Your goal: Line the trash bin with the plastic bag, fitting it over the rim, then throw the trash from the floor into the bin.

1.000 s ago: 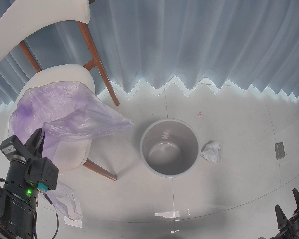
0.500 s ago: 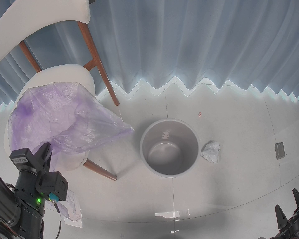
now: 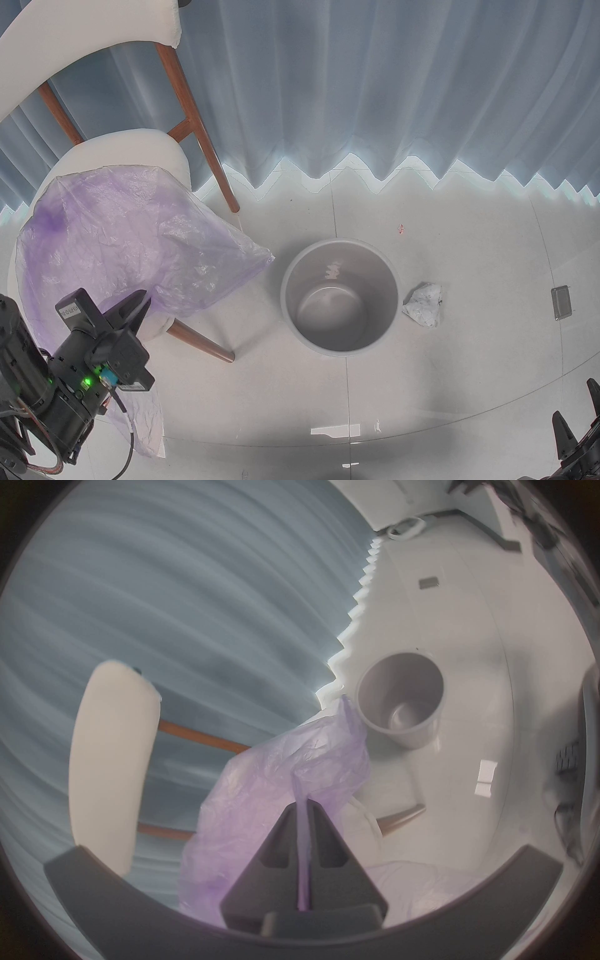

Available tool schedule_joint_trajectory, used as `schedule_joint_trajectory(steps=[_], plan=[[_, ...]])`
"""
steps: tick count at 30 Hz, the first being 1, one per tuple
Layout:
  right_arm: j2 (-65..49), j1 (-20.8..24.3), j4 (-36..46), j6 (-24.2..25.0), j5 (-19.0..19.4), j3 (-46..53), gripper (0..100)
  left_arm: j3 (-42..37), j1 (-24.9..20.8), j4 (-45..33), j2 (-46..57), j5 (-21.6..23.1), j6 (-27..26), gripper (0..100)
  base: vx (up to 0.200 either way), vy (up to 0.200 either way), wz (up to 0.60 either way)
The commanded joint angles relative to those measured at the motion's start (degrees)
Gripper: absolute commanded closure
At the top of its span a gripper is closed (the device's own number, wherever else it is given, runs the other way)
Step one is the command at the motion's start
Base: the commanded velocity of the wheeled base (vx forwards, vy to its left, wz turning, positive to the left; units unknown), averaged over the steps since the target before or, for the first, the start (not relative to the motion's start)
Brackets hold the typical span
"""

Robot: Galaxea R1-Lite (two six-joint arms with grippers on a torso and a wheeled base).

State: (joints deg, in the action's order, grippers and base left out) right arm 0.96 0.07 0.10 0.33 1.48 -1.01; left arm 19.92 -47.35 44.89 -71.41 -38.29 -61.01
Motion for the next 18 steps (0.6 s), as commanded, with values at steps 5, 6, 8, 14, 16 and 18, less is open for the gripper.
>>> schedule_joint_trajectory(steps=[5,6,8,14,16,18], plan=[[-0.96,0.01,-0.01,0.02,0.02,0.84,0,5.48,6.39,-0.68,-2.94,6.74,11.53,100,0.000,0.000,0.00],[-0.96,0.01,-0.01,0.02,0.02,0.84,0,6.27,7.27,-1.03,-2.94,8.32,12.76,100,0.000,0.000,0.00],[-0.96,0.01,-0.01,0.02,0.02,0.84,0,7.33,8.15,-2.26,-2.94,10.52,15.49,100,0.000,0.000,0.00],[-0.96,0.01,-0.01,0.02,0.02,0.84,0,9.79,8.50,-6.92,-2.42,15.26,26.47,100,0.000,0.000,0.00],[-0.96,0.01,-0.01,0.02,0.02,0.84,0,10.14,7.45,-7.97,-2.06,15.44,30.34,100,0.000,0.000,0.00],[-0.96,0.01,-0.01,0.02,0.02,0.84,0,9.96,5.42,-7.97,-1.36,15.44,32.80,100,0.000,0.000,0.00]])
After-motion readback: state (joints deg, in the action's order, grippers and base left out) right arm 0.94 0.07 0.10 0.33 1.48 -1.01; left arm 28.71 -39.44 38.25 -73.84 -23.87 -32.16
